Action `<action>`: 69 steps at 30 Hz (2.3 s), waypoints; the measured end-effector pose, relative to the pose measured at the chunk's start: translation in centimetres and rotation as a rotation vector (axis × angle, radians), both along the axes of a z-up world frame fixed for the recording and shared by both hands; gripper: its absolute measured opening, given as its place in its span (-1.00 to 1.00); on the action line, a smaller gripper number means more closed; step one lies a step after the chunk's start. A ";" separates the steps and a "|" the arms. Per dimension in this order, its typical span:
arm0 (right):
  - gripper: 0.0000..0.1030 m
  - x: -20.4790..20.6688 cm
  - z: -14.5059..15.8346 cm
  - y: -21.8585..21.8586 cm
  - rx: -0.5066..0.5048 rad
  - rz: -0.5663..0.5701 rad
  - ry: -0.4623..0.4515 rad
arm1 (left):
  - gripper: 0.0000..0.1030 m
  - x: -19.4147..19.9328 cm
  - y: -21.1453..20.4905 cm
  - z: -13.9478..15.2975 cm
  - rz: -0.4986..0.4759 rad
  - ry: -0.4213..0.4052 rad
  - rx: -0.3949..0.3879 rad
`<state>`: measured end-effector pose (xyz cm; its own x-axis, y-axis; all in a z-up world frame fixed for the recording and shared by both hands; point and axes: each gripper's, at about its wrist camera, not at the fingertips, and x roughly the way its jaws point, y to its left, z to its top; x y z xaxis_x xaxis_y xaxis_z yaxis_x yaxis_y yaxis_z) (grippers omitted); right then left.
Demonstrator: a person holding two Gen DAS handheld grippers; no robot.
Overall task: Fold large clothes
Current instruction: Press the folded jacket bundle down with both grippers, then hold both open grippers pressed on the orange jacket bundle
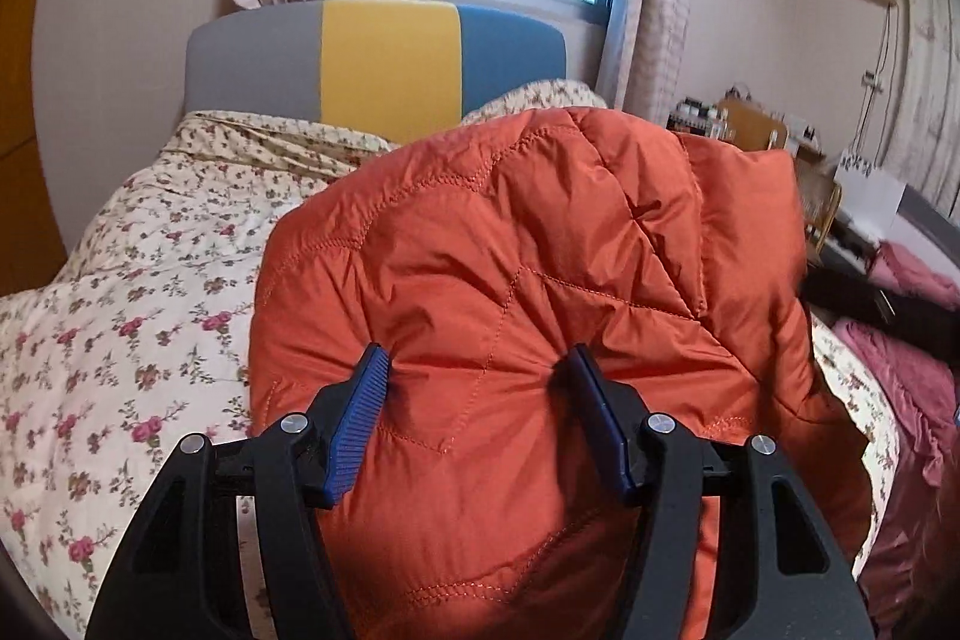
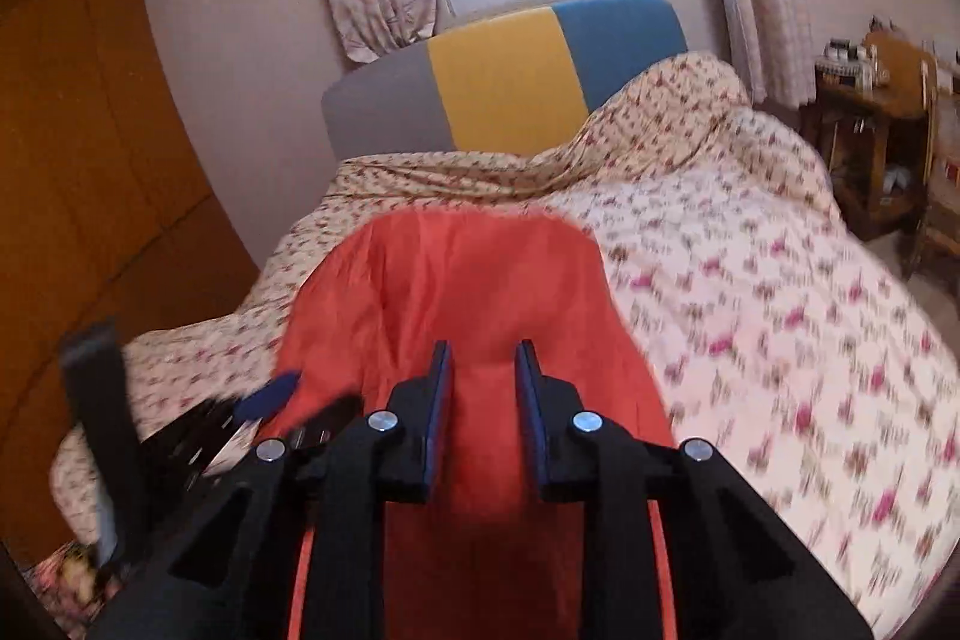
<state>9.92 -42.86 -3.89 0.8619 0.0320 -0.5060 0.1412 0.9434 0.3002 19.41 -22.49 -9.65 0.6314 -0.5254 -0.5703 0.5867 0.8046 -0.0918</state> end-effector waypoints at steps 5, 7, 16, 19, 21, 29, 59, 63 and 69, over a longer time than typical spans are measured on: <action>-0.60 5.3 -1.0 -1.9 -0.034 -0.012 0.054 | 0.27 0.7 -1.6 -0.5 0.013 0.018 0.043; -0.60 6.7 -2.3 -2.4 -0.051 -0.021 0.086 | 0.31 0.6 -2.4 -0.8 0.014 0.015 0.066; -0.64 7.6 -7.7 -5.1 -0.090 -0.075 0.150 | 0.49 0.8 -5.3 -1.6 -0.003 0.009 0.123; -0.64 7.7 -9.0 -6.3 -0.042 -0.074 0.158 | 0.53 0.9 -6.1 -1.9 -0.009 0.004 0.139; -0.65 7.9 -9.6 -6.6 -0.018 -0.071 0.164 | 0.58 1.0 -6.4 -2.3 -0.014 0.002 0.144; -0.65 9.3 -12.4 -7.6 0.046 -0.071 0.206 | 0.64 1.6 -6.9 -3.6 -0.020 -0.008 0.131; -0.65 9.1 -13.4 -7.4 0.045 -0.099 0.181 | 0.93 9.5 -5.4 -4.0 0.186 0.082 0.131; -0.64 9.3 -13.3 -7.0 0.019 -0.102 0.186 | 0.93 10.0 -4.6 -5.1 0.178 0.105 0.076; -0.64 9.3 -13.4 -7.0 0.016 -0.098 0.190 | 0.93 9.9 -4.4 -5.6 0.178 0.101 0.063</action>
